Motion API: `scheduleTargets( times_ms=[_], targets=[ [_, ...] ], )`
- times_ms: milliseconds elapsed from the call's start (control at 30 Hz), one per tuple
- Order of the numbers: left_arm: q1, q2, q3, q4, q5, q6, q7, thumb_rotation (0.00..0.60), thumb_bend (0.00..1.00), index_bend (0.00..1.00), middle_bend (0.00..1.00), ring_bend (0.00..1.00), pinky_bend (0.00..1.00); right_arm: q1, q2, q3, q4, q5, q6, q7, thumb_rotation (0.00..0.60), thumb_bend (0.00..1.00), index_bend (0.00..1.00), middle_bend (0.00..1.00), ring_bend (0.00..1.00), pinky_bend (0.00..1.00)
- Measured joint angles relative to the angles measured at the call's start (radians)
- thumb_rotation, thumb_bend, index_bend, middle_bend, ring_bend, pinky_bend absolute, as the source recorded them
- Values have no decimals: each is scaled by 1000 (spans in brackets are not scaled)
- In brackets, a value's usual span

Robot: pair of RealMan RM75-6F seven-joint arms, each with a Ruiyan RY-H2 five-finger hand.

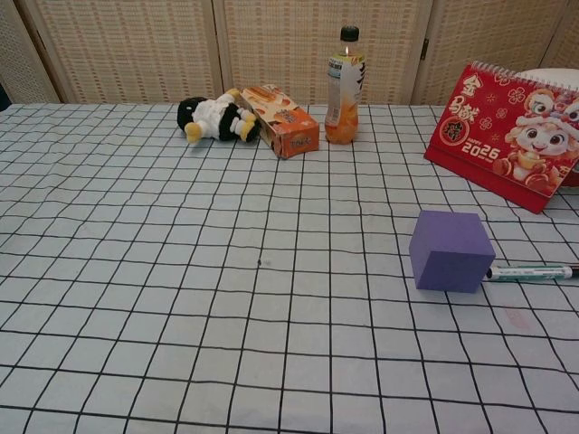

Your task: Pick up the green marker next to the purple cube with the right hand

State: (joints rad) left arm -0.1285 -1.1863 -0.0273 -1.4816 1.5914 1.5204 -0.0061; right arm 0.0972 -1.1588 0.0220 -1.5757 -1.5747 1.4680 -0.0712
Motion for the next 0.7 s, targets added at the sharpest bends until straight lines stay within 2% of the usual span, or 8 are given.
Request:
scheduleTargets(
  times_ms=[233, 400, 567, 700],
  targets=[
    [-6, 1, 1, -2, -8, -17, -3, 600, 413, 0, 0, 0, 84, 0, 0, 1, -2, 6, -3, -10, 600, 202, 0, 0, 0, 0],
    [-11, 9, -1, -6, -13, -27, -31, 600, 411, 0, 0, 0, 87, 20, -23, 0, 0, 32, -67, -58, 600, 201, 9, 17, 0, 0],
    [-19, 14, 0, -7, -15, -43, -48, 600, 413, 0, 0, 0, 90, 76, -56, 14, 8, 76, -178, -131, 600, 201, 202, 178, 13, 42],
    [-26, 16, 0, -6, -19, -53, -57, 600, 412, 0, 0, 0, 90, 134, -96, 31, 22, 136, -284, -195, 600, 202, 320, 267, 71, 80]
  ],
)
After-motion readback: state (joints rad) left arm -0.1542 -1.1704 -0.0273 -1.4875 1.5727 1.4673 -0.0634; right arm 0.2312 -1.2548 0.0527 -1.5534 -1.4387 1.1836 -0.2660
